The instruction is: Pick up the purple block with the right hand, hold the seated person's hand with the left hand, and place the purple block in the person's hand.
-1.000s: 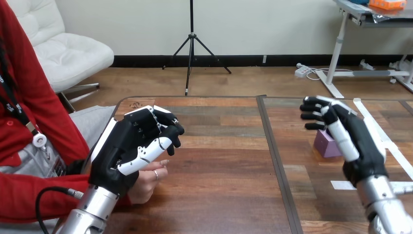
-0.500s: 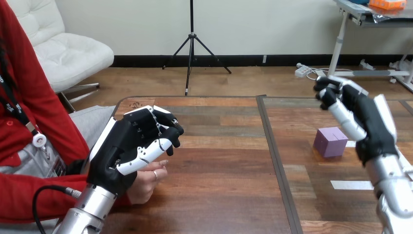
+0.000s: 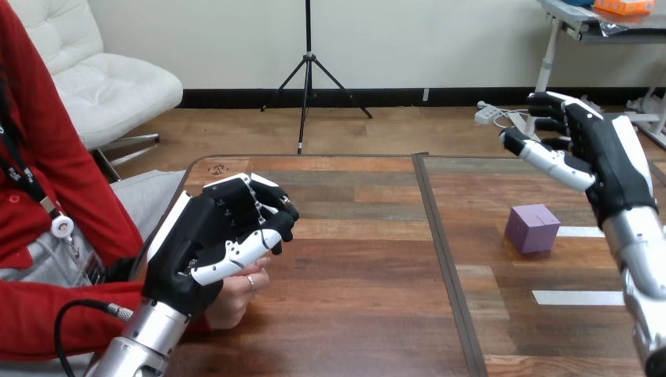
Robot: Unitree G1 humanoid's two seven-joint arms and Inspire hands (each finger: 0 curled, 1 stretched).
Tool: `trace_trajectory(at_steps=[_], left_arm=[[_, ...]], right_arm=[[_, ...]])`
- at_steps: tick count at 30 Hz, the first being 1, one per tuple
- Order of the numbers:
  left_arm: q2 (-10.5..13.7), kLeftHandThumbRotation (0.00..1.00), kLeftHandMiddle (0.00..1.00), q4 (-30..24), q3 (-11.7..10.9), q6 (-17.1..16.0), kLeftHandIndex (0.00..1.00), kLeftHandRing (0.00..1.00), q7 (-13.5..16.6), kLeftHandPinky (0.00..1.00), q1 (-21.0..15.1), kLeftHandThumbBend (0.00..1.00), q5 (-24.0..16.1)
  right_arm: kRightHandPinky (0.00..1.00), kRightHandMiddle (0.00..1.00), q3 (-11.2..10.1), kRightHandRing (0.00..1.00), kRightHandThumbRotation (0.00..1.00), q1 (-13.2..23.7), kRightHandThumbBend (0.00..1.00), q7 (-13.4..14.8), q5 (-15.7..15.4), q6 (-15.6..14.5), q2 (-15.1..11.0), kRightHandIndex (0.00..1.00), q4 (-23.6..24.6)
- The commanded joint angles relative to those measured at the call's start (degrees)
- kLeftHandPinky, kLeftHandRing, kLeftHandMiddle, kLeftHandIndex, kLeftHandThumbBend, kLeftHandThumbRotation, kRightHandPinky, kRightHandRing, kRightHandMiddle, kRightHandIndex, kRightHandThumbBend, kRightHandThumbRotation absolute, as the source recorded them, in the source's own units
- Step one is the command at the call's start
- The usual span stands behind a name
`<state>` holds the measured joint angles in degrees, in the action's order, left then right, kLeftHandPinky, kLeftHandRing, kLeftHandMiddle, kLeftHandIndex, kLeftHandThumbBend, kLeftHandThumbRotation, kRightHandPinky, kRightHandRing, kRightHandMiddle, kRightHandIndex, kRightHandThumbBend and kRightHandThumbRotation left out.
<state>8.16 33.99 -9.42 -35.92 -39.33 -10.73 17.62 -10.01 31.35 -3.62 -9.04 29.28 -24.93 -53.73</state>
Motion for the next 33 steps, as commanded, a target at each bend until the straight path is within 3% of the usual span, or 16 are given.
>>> trace_trajectory(at_steps=[1, 8, 13, 20, 27, 31, 33], left_arm=[[0.37, 0.17, 0.51, -3.35, 0.96, -0.06, 0.48, 0.41, -0.25, 0.28, -1.51, 0.49, 0.16], [0.37, 0.16, 0.51, -3.98, 1.12, 0.14, 0.48, 0.41, -0.65, 0.28, -1.20, 0.50, 0.37], [0.36, 0.15, 0.51, -4.33, 1.11, 0.28, 0.48, 0.41, -0.83, 0.28, -1.06, 0.51, 0.57], [0.68, 0.15, 0.51, -4.24, 1.02, 0.02, 0.48, 0.41, -0.02, 0.28, -0.89, 0.51, -0.44], [0.88, 0.16, 0.51, -3.99, 1.01, 0.44, 0.48, 0.41, -0.38, 0.28, -0.69, 0.52, -0.22], [0.98, 0.16, 0.52, -3.90, 1.02, 0.41, 0.49, 0.42, -0.66, 0.28, -0.52, 0.52, -0.12], [0.95, 0.16, 0.52, -3.73, 1.07, -0.11, 0.49, 0.42, -0.76, 0.28, -0.59, 0.52, -0.27]], right_arm=[[0.82, 0.85, 2.71, 0.87, 0.47, 8.17, 0.96, 2.24, -2.93, -3.51, -2.89, 0.82, -3.04], [0.81, 0.88, 6.20, 0.88, 0.51, 11.77, 0.99, 4.70, -7.74, -9.74, -4.50, 0.84, -7.12], [0.80, 0.90, 7.36, 0.90, 0.52, 13.42, 1.00, 4.90, -8.55, -11.08, -4.86, 0.85, -9.56], [0.78, 0.90, 12.00, 0.89, 0.50, 16.25, 1.00, 8.09, -13.47, -14.52, -5.68, 0.86, -13.24], [0.75, 0.89, 16.76, 0.88, 0.56, 18.33, 1.00, 10.93, -18.83, -17.45, -5.95, 0.86, -15.90], [0.74, 0.89, 18.46, 0.88, 0.58, 19.58, 1.00, 11.71, -20.55, -20.25, -5.58, 0.86, -17.36], [0.74, 0.89, 18.84, 0.87, 0.57, 19.83, 1.00, 12.33, -20.76, -20.15, -5.44, 0.86, -17.89]])
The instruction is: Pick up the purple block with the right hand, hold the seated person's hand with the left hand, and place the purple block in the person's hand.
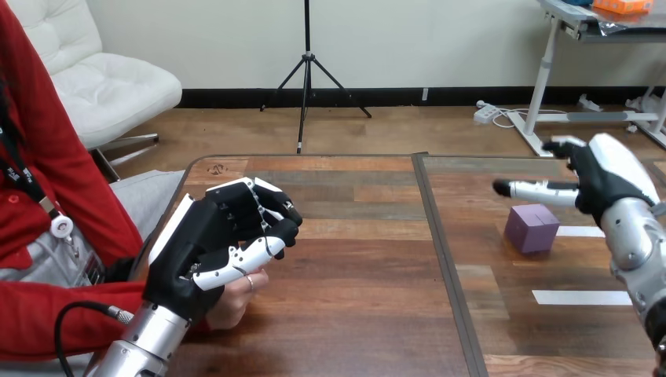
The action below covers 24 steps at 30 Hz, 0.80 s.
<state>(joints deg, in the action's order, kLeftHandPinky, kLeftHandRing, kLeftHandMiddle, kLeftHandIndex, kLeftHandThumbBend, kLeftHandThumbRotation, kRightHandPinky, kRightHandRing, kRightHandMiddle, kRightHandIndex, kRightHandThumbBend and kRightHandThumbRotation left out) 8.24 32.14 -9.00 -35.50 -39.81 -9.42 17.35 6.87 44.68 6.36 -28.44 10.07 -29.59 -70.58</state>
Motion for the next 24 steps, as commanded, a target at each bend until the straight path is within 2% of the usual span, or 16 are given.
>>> trace_trajectory(at_steps=[1, 5, 9, 14, 16, 20, 24], left_arm=[[0.85, 0.16, 0.52, -1.86, 0.66, -0.67, 0.49, 0.42, -0.31, 0.28, -1.91, 0.51, -0.04], [0.82, 0.16, 0.52, -2.38, 0.76, -0.12, 0.49, 0.42, -0.43, 0.28, -1.63, 0.50, 0.11], [0.77, 0.16, 0.51, -1.99, 0.73, -0.26, 0.49, 0.41, -0.79, 0.27, -1.82, 0.49, 0.33], [0.72, 0.16, 0.51, -2.46, 0.73, 0.31, 0.49, 0.41, -0.87, 0.27, -1.48, 0.50, 0.54], [0.79, 0.16, 0.51, -2.54, 0.73, 0.28, 0.49, 0.41, -0.57, 0.27, -1.34, 0.52, 0.18], [0.76, 0.17, 0.51, -3.18, 0.73, 0.75, 0.49, 0.41, -0.49, 0.27, -1.08, 0.53, 0.30], [0.63, 0.17, 0.51, -3.49, 0.74, 0.77, 0.49, 0.41, -0.61, 0.27, -0.92, 0.53, 0.47]], right_arm=[[0.74, 0.89, 2.09, 0.87, 0.57, 6.55, 1.00, 2.54, -1.35, -0.86, -0.74, 0.85, -1.20], [0.76, 0.89, 4.01, 0.89, 0.58, 7.78, 1.00, 1.27, -2.72, -4.34, -0.27, 0.87, -2.44], [0.80, 0.89, 4.98, 0.89, 0.58, 8.34, 1.00, 1.05, -3.20, -6.03, 0.23, 0.87, -3.23], [0.81, 0.88, 6.02, 0.89, 0.57, 8.55, 1.00, 1.26, -3.69, -7.09, 0.76, 0.87, -3.76], [0.78, 0.87, 6.38, 0.87, 0.56, 8.63, 1.00, 1.43, -3.92, -7.68, 0.99, 0.86, -3.94], [0.76, 0.87, 7.58, 0.86, 0.54, 8.60, 1.00, 0.05, -4.12, -9.18, 1.74, 0.86, -4.59], [0.77, 0.87, 8.38, 0.86, 0.54, 8.36, 1.00, -0.10, -4.36, -9.67, 2.02, 0.86, -4.87]])
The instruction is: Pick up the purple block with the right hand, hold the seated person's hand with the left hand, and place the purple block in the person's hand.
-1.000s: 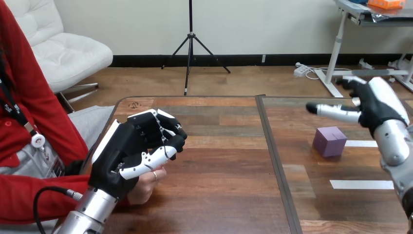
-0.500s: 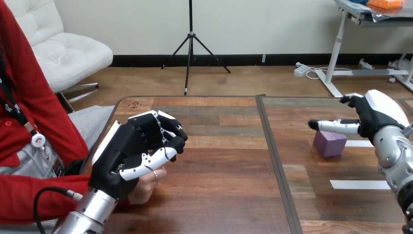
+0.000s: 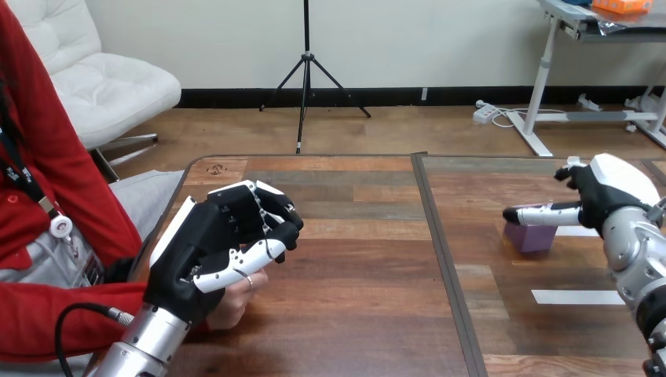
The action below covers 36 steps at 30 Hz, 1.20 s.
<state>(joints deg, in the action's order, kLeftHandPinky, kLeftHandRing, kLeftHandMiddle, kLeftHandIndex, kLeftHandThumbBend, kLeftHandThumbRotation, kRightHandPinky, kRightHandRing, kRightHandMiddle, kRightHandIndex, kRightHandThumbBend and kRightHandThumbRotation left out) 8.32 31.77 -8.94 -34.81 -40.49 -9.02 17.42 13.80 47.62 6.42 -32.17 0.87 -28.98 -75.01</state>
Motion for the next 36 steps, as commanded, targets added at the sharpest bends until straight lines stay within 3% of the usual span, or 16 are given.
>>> trace_trajectory(at_steps=[1, 4, 29, 36], left_arm=[[0.51, 0.17, 0.51, -3.14, 0.69, 0.06, 0.48, 0.41, 0.02, 0.27, -1.31, 0.53, 0.42], [0.47, 0.17, 0.51, -3.18, 0.62, -0.32, 0.48, 0.41, 0.30, 0.27, -1.27, 0.53, 0.17], [0.87, 0.18, 0.50, -5.61, 0.43, 0.85, 0.47, 0.41, 0.79, 0.27, -0.06, 0.52, 0.51], [0.96, 0.18, 0.50, -5.65, 0.35, 0.58, 0.47, 0.40, 0.75, 0.27, -0.11, 0.52, 0.56]], right_arm=[[0.77, 0.87, 1.56, 0.86, 0.54, 5.35, 1.00, -0.15, -0.64, -0.51, 1.43, 0.86, -0.48], [0.77, 0.87, 1.78, 0.86, 0.54, 5.51, 1.00, -1.09, -0.44, -2.25, 1.92, 0.86, -0.87], [0.65, 0.83, 1.85, 0.80, 0.50, 3.83, 1.00, -1.74, 1.29, -3.86, 4.08, 0.82, -1.49], [0.66, 0.83, 1.69, 0.79, 0.50, 3.50, 1.00, -2.04, 1.54, -3.95, 4.52, 0.82, -1.57]])
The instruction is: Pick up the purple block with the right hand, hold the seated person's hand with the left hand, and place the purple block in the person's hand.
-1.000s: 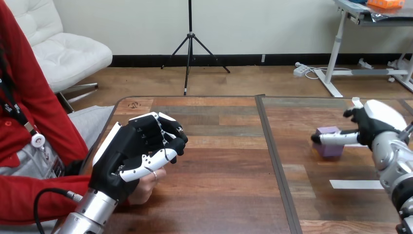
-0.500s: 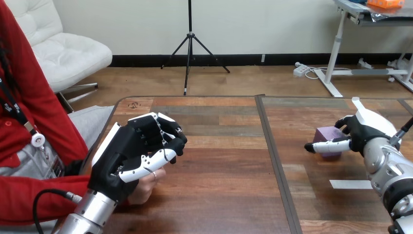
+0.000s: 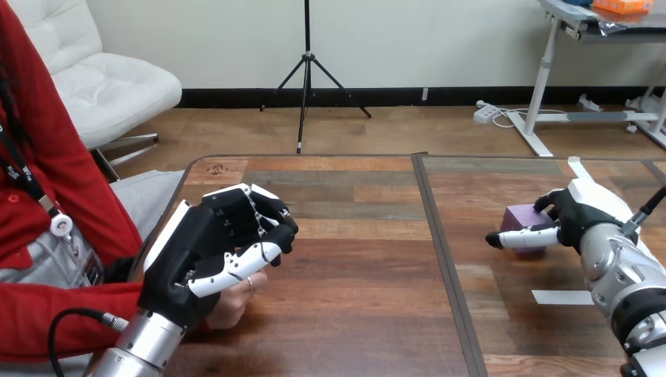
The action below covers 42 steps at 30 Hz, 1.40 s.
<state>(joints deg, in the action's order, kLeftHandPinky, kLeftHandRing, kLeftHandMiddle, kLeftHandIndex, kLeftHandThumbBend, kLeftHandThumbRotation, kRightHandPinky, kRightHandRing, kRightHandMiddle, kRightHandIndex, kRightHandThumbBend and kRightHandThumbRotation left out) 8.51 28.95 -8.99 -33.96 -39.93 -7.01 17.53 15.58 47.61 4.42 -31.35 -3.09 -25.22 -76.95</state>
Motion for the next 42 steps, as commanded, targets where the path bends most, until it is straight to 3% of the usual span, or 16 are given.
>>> trace_trajectory(at_steps=[1, 34, 42], left_arm=[[0.77, 0.18, 0.50, -2.79, 0.38, -0.31, 0.47, 0.40, 0.13, 0.27, -2.14, 0.52, 0.50], [0.78, 0.22, 0.49, -2.72, 0.17, -0.52, 0.44, 0.37, 0.27, 0.26, -2.15, 0.53, 0.48], [0.92, 0.22, 0.49, -2.87, 0.15, -0.41, 0.44, 0.36, 0.15, 0.25, -2.14, 0.53, 0.67]], right_arm=[[0.66, 0.83, -0.13, 0.79, 0.50, 3.47, 1.00, -0.04, 0.78, 0.03, 0.81, 0.82, 0.35], [0.65, 0.83, 0.48, 0.78, 0.43, 2.42, 0.99, 2.62, 1.62, 2.05, 2.16, 0.80, 0.48], [0.62, 0.78, 0.59, 0.73, 0.42, 2.54, 0.97, 3.71, 1.44, 1.91, 2.43, 0.78, 0.48]])
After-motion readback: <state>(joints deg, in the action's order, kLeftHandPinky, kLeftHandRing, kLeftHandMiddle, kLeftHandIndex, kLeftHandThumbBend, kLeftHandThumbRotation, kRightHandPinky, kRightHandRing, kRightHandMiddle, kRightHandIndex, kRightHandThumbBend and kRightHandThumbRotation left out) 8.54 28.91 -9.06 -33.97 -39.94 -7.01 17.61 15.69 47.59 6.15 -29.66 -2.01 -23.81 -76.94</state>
